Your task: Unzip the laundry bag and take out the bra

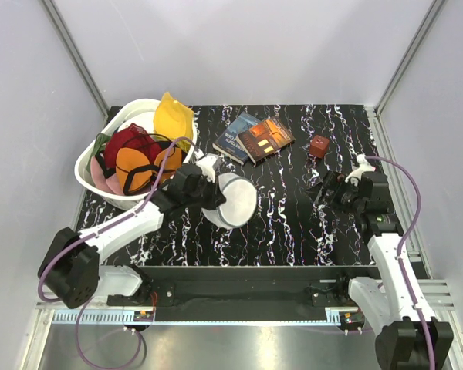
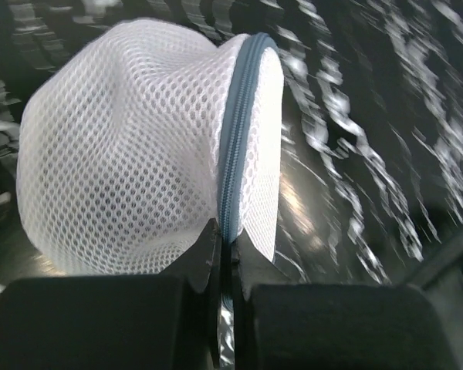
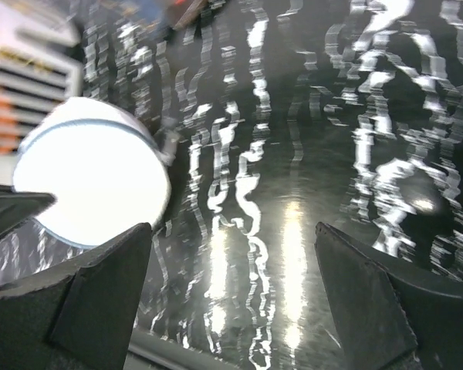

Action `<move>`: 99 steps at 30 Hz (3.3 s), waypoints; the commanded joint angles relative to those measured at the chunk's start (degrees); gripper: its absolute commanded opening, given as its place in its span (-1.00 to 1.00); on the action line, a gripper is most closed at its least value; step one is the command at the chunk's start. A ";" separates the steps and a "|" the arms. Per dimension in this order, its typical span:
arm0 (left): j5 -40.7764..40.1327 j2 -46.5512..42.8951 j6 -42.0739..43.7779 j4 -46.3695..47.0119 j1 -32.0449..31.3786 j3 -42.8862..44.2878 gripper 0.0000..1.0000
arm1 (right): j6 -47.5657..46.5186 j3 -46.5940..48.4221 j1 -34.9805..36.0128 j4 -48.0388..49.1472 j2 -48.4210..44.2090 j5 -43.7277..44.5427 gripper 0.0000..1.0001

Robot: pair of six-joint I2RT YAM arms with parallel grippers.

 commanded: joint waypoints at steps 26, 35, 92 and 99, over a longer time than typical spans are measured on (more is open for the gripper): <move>40.23 2.62 17.67 -13.09 -0.58 6.55 -0.95 | -6.51 -3.62 31.64 25.73 13.25 -7.78 0.86; 36.47 2.18 16.62 -13.18 -1.02 7.07 -0.27 | -4.13 -7.14 36.12 28.81 14.93 -6.11 0.33; 4.46 -9.33 -26.89 23.64 -4.71 -23.07 -0.43 | 20.56 -8.81 37.18 35.48 16.95 10.24 -1.00; 3.24 -12.14 -29.43 23.30 -4.88 -21.93 -1.00 | 18.64 -7.49 37.18 32.33 17.74 10.77 -0.76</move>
